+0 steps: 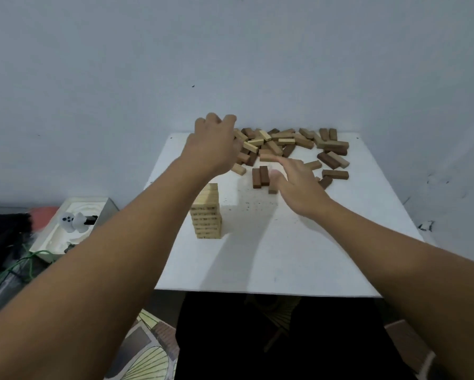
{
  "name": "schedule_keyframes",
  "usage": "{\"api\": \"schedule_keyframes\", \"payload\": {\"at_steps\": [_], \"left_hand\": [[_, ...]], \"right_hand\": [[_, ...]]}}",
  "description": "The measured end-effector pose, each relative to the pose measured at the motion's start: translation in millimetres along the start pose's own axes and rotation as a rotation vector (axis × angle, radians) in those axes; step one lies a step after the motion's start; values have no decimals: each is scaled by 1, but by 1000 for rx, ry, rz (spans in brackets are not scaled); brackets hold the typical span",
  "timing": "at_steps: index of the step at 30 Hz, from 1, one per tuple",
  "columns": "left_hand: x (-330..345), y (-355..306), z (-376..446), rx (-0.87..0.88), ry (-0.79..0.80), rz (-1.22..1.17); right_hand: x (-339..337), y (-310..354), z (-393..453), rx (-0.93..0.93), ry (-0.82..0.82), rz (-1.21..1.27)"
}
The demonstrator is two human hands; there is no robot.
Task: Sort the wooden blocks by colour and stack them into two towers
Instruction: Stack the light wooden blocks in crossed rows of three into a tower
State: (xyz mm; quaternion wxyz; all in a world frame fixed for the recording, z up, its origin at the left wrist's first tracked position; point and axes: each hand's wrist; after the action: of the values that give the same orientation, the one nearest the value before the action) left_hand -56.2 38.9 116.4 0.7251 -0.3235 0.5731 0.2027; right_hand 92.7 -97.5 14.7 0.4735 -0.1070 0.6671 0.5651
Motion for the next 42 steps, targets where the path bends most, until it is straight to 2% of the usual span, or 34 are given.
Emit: {"api": "schedule_keyframes", "payload": {"at_steps": [3,5,8,15,21,24,28,36,39,42], "left_hand": [[23,-28,15,21,89,121],[43,-41,26,0,175,143],[73,-49,46,-37,283,189],[118,-25,115,-5,348,268],[113,-8,151,41,334,355],[120,10,161,69,356,297],[131,26,170,76,262,213],[148,28,178,83,214,234],[153,27,182,57,105,88],[155,27,185,17,81,-47]], "right_hand": [[-18,-28,7,-2,100,-294],[-30,-42,12,5,139,-382],[-40,-59,26,20,161,-421],[-37,-89,81,-25,177,-419],[-27,-99,134,-111,143,-376],[-20,-101,155,-106,113,-358],[-6,-98,179,-148,39,-252],[6,-75,203,-55,236,-388],[11,-74,206,-100,82,-389],[18,-75,209,-109,-51,-348]]}}
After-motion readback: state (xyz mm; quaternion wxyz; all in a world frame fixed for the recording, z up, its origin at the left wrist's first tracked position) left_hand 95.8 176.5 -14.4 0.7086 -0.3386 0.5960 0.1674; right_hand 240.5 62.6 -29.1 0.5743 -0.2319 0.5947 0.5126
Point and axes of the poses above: each hand's wrist, its own z-axis towards the middle knuckle, its own x-axis out of the palm, y = z × x, and after that the axes turned 1 degree about z, right-handed
